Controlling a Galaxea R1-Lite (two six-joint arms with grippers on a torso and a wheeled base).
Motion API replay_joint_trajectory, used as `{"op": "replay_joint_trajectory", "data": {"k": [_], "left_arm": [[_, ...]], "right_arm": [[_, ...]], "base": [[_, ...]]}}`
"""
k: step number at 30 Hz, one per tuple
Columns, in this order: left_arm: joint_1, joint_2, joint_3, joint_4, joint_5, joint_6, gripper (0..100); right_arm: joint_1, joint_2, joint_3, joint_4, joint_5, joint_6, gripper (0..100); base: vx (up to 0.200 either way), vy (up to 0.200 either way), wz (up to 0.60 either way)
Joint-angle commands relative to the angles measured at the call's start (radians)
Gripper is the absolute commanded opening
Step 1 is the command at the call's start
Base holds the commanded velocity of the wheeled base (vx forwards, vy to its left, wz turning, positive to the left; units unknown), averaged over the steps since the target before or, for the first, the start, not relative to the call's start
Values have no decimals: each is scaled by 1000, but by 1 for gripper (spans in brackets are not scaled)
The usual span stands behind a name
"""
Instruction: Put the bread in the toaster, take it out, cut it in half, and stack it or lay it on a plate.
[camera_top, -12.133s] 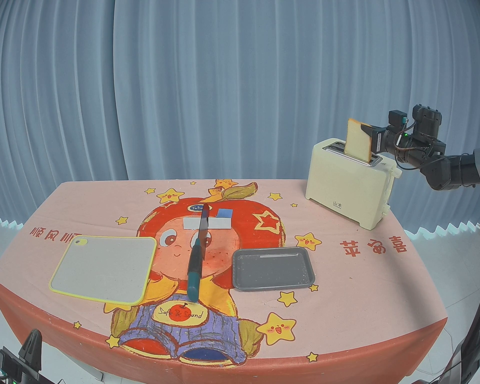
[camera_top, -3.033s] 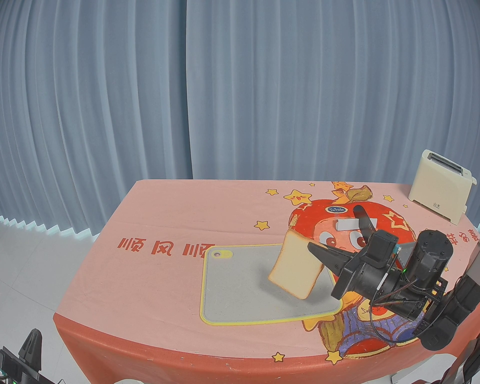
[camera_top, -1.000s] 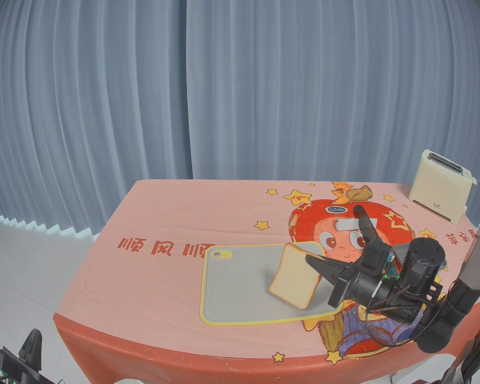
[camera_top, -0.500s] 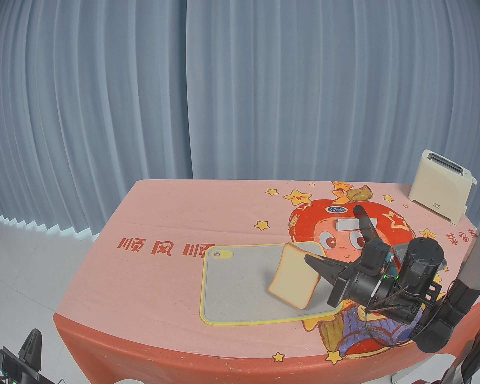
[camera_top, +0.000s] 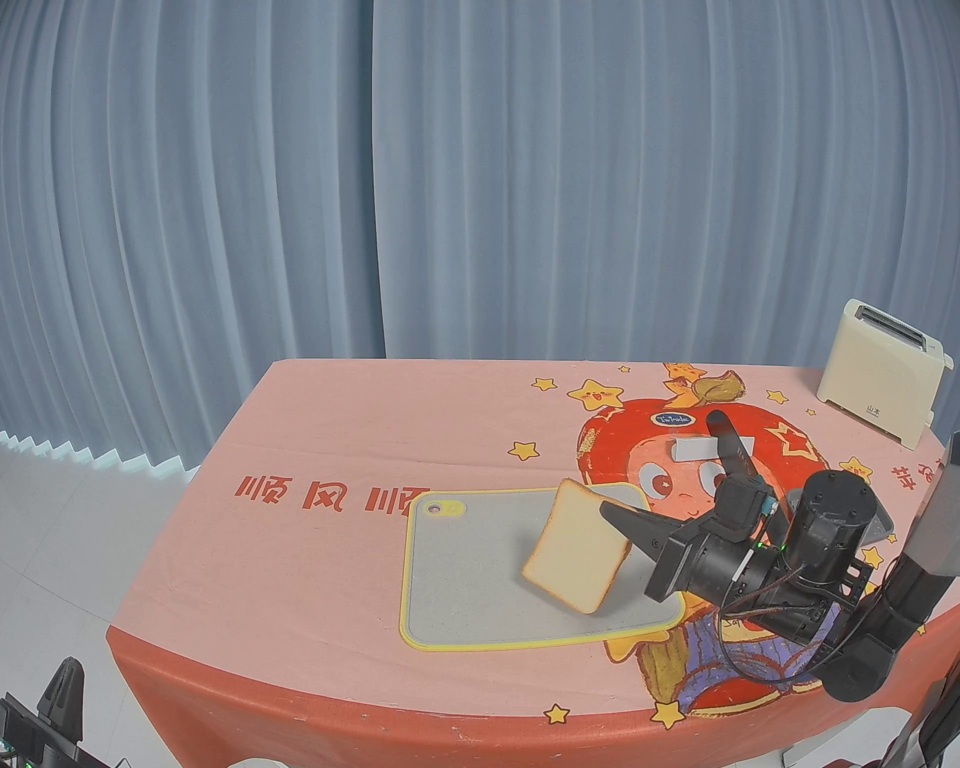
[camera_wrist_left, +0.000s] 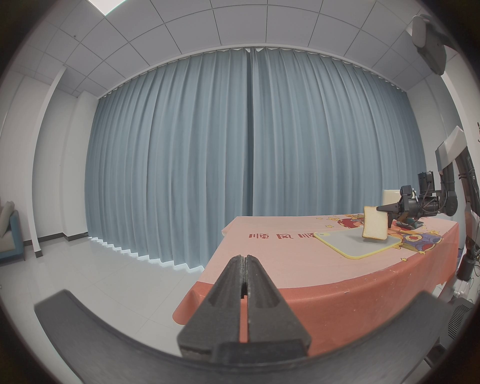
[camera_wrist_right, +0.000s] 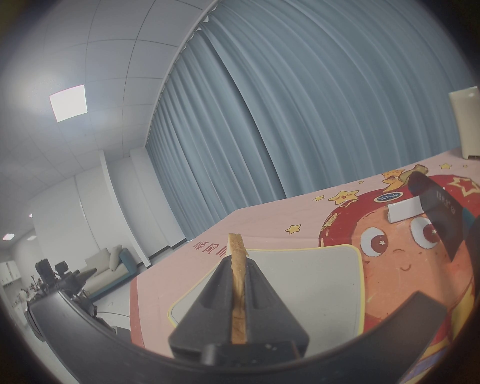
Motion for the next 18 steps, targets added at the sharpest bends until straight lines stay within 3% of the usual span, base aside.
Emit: {"op": "replay_joint_trajectory", "data": {"k": [1, 4, 7, 14, 18], "left_arm": [[1, 1, 18, 0, 0, 0, 0], [1, 1, 18, 0, 0, 0, 0], [1, 1, 18, 0, 0, 0, 0], [1, 1, 18, 0, 0, 0, 0], [1, 1, 18, 0, 0, 0, 0]], "right_arm": [[5, 29, -25, -1, 0, 27, 0], [27, 30, -40, -1, -2, 100, 0], [36, 32, -59, -1, -2, 138, 0], [48, 67, -65, -1, -7, 161, 0], [71, 99, -86, -1, -71, 161, 0]], "base": [[0, 0, 0], [0, 0, 0], [0, 0, 0], [0, 0, 0], [0, 0, 0]]}}
